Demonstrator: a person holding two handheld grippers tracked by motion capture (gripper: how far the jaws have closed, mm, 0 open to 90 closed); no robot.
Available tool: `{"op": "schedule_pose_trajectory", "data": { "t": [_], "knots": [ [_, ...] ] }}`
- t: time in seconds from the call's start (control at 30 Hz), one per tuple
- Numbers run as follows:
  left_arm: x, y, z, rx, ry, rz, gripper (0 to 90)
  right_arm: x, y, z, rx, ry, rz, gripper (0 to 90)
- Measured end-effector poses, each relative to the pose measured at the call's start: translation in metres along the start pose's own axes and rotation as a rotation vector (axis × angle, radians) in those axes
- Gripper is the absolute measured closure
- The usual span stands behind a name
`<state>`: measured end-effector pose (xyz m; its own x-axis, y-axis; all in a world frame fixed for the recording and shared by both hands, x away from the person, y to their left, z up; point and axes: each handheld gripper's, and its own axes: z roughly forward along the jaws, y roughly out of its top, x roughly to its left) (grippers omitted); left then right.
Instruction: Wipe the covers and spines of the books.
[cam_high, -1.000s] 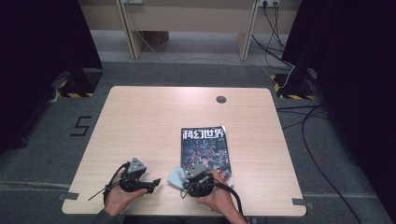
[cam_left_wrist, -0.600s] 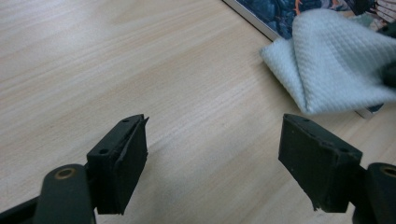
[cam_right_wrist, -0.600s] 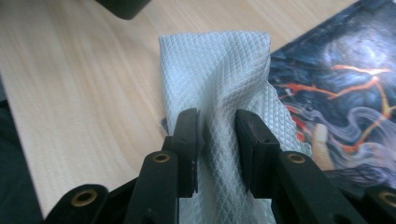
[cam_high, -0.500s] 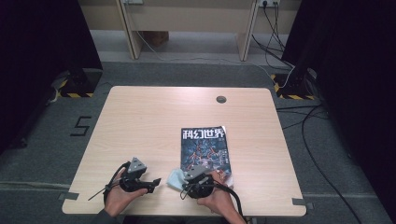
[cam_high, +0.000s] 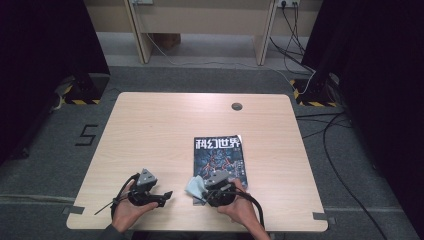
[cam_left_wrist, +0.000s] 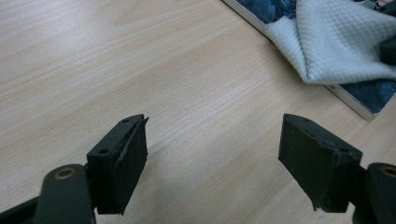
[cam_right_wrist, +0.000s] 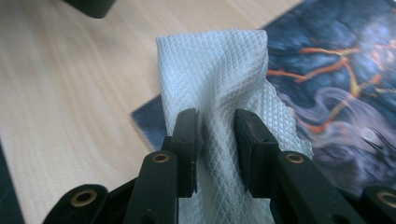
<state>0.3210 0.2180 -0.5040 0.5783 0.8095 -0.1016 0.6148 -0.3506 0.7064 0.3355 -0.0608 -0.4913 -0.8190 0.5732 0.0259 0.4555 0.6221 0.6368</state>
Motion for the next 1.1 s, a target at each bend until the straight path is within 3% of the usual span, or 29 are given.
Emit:
{"op": "schedule_pose_trajectory", "data": {
  "t": [0.07,0.13,0.27,0.37,0.5,0.57,0.67,0.7,0.77,0.8,0.9,1.1],
  "knots": [
    [0.001,0.0,0.0,0.001,0.001,0.004,23.1,0.002,0.001,0.0,0.004,-0.01,-0.002,71.1],
    [0.001,0.0,0.001,0.002,0.003,-0.003,23.1,0.008,0.003,0.001,0.009,-0.027,-0.043,71.3],
    [0.001,0.0,0.0,0.002,0.005,-0.002,23.1,0.022,0.009,0.008,0.007,0.008,-0.06,71.3],
    [0.001,0.0,0.001,0.003,0.007,-0.002,23.1,0.032,0.013,0.01,0.012,0.003,-0.099,71.6],
    [0.002,0.0,0.0,0.001,0.008,0.0,23.1,0.033,0.013,0.011,0.009,0.016,-0.106,71.7],
    [0.001,0.0,0.0,0.003,0.008,0.0,23.1,0.027,0.012,0.01,0.009,0.036,-0.084,71.5],
    [0.001,0.0,0.001,0.003,0.005,0.001,23.1,0.011,0.004,0.002,0.015,-0.01,-0.049,71.5],
    [0.001,0.0,0.001,0.004,0.005,0.0,23.1,0.011,0.004,0.002,0.015,-0.01,-0.049,71.5],
    [0.001,0.0,0.001,0.005,0.004,0.004,23.1,0.001,-0.002,-0.005,0.02,-0.052,-0.038,71.5],
    [0.001,0.0,0.001,0.0,-0.001,0.004,23.1,-0.008,-0.009,-0.013,0.032,-0.106,-0.035,71.5],
    [0.0,0.0,0.001,-0.01,-0.01,0.002,23.0,-0.02,-0.018,-0.021,0.029,-0.13,0.005,71.5],
    [-0.012,0.004,0.005,-0.041,-0.056,0.009,22.3,-0.046,-0.043,-0.044,0.03,-0.228,0.079,71.2]
  ]
}}
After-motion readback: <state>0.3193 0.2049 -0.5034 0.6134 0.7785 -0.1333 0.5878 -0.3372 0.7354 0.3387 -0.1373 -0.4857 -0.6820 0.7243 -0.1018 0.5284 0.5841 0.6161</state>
